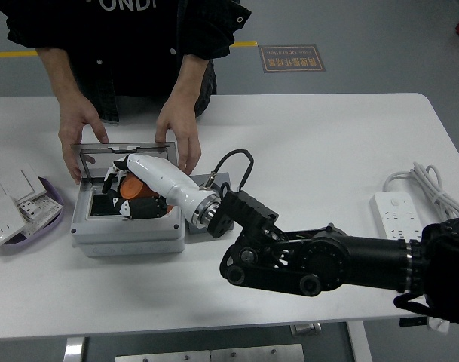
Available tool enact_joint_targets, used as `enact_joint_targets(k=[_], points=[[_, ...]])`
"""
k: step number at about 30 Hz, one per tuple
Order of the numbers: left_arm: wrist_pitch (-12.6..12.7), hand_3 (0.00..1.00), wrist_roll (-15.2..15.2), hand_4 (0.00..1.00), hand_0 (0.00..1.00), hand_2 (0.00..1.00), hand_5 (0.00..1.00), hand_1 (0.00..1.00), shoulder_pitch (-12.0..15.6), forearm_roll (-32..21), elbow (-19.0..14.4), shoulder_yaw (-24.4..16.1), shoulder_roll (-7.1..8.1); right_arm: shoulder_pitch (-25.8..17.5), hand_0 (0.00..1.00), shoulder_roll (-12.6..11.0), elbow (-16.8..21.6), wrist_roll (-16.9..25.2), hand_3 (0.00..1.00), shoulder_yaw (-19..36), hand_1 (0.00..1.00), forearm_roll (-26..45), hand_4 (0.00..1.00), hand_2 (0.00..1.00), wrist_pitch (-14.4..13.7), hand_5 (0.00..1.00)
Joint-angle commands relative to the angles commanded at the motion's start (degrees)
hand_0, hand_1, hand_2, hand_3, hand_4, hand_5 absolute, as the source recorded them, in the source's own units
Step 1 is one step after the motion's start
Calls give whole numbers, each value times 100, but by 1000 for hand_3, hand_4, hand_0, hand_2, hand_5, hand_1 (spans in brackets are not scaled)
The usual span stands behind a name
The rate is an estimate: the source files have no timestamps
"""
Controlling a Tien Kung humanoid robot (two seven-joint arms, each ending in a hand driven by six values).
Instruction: Pick up the cylinder from the cube,place it in the box,flap close box
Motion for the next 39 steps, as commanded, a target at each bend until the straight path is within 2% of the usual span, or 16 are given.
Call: enact_joint_targets(k=[3,4,6,9,10,15,16,18,21,22,33,34,39], points=[[-4,636,2,712,599,615,216,623,-13,-7,-4,13,7,48,295,0,-70,-277,229,-74,348,-23,2,310,-62,2],[-5,636,5,712,599,616,215,623,-16,-12,-3,26,8,57,337,0,-91,-333,250,-105,379,-1,2,354,-102,2],[-3,636,7,712,599,616,215,623,-16,-28,-1,46,8,63,337,0,-107,-380,250,-144,379,37,2,354,-153,2],[1,636,8,712,599,616,215,623,-15,-57,5,81,9,59,337,0,-116,-359,250,-189,379,166,2,354,-225,2],[2,635,7,712,599,616,215,623,-15,-64,7,89,10,60,359,0,-116,-329,302,-205,423,222,2,431,-245,2],[3,635,5,712,599,616,215,623,-24,-80,10,112,17,77,359,0,-98,-241,302,-241,423,328,2,431,-309,2],[3,635,5,711,599,616,214,624,-26,-79,9,112,17,83,423,0,-94,-251,406,-243,508,307,2,512,-302,2],[2,635,4,711,599,616,214,624,-31,-79,9,116,19,97,423,0,-87,-282,406,-246,508,248,2,512,-276,2],[1,635,3,711,599,616,214,624,-38,-85,9,128,22,133,423,0,-57,-448,406,-244,508,-11,2,512,-150,2],[0,634,2,707,599,615,204,623,-39,-88,9,132,23,145,515,0,-43,-519,486,-243,545,-104,2,557,-92,2],[-1,633,8,704,599,614,198,623,-51,-123,8,208,21,276,532,0,190,-1377,498,-307,551,-1488,2,557,710,2],[-1,633,9,702,599,614,193,623,-54,-123,7,213,21,283,504,0,200,-1415,495,-310,544,-1563,2,542,740,2],[-2,633,12,702,599,614,193,623,-67,-134,5,257,16,316,504,0,204,-1509,495,-309,544,-1740,2,542,783,2]])
